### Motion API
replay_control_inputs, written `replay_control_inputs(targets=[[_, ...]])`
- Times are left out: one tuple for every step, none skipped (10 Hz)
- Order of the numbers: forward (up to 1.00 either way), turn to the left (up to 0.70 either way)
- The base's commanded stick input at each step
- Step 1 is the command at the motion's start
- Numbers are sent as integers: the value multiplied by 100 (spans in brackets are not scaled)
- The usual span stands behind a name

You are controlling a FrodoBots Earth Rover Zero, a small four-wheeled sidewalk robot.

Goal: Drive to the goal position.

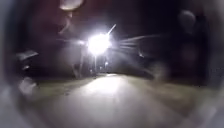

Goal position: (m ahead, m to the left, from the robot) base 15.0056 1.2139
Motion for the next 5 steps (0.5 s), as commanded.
replay_control_inputs(targets=[[100, 3], [100, 4], [100, 6], [100, 10], [100, 10]])
